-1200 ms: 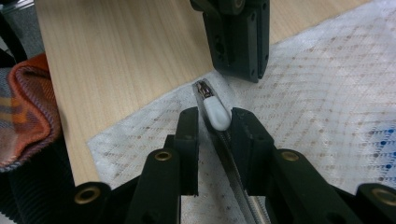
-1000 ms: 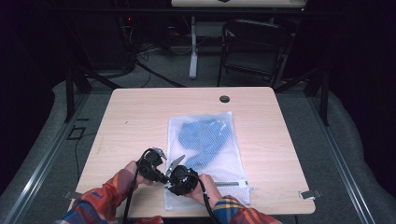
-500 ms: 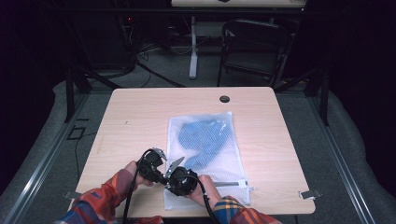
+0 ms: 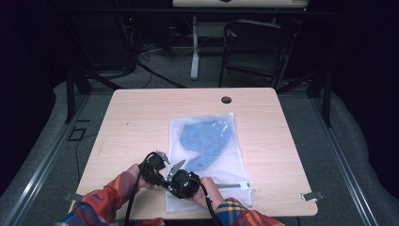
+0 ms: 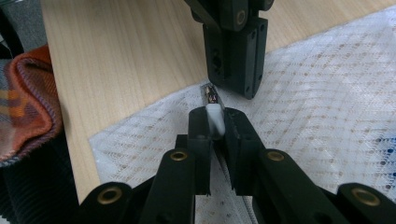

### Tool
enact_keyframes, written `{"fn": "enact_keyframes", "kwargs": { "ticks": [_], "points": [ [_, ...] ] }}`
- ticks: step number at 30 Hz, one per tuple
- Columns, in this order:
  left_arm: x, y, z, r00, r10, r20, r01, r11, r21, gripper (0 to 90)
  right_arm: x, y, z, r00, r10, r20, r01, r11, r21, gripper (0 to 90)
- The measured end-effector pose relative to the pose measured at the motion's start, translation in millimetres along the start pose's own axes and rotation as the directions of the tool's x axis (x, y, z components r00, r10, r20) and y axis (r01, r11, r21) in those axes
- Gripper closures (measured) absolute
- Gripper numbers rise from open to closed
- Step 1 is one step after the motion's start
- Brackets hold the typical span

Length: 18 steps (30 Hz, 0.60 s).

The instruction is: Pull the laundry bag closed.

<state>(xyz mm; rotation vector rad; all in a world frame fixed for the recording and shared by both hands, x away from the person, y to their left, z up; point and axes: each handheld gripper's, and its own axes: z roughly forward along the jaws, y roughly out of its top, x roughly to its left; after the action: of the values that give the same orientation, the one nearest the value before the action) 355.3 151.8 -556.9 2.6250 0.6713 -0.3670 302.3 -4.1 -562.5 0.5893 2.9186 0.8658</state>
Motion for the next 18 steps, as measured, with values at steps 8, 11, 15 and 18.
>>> {"fn": "enact_keyframes", "kwargs": {
  "ticks": [8, 11, 15, 18],
  "points": [
    [-2.0, -0.3, 1.0, 0.9999, -0.012, -0.002, 0.012, 0.9998, -0.014, 90.0, 0.1, -0.8, -1.0, 0.9999, -0.008, 0.009, 0.008, 1.0, 0.006, 82.0],
    [-3.2, -0.5, 1.0, 0.9997, -0.01, -0.021, 0.01, 0.9999, -0.012, 90.0, -0.1, -1.6, -2.0, 0.9999, -0.011, 0.01, 0.011, 1.0, 0.008, 82.1],
    [-2.2, -1.1, 1.0, 0.9999, -0.016, -0.002, 0.016, 0.9998, -0.015, 90.0, 0.0, -2.5, -3.9, 0.9998, -0.014, 0.013, 0.014, 1.0, 0.011, 82.1],
    [-1.4, -1.4, 1.0, 0.9997, -0.023, 0.007, 0.023, 0.9996, -0.019, 90.0, -1.4, -3.4, -4.9, 0.9999, -0.011, 0.01, 0.011, 1.0, 0.016, 82.1]
  ]
}}
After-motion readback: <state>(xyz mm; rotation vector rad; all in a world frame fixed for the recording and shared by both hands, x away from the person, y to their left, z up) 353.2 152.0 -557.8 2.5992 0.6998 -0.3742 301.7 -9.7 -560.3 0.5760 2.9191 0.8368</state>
